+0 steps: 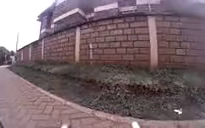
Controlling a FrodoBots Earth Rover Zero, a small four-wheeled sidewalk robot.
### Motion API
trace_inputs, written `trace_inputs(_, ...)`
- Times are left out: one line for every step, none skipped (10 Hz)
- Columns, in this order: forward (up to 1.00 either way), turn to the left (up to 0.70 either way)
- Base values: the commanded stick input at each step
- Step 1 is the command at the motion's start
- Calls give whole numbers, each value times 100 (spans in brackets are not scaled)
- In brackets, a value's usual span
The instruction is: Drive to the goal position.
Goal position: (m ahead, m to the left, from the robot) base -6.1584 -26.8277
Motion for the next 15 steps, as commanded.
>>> trace_inputs(0,-50)
trace_inputs(0,-50)
trace_inputs(0,-50)
trace_inputs(0,-50)
trace_inputs(0,-50)
trace_inputs(0,-50)
trace_inputs(0,-50)
trace_inputs(0,-50)
trace_inputs(0,-50)
trace_inputs(0,-50)
trace_inputs(0,-50)
trace_inputs(0,-50)
trace_inputs(0,-50)
trace_inputs(0,-50)
trace_inputs(0,-50)
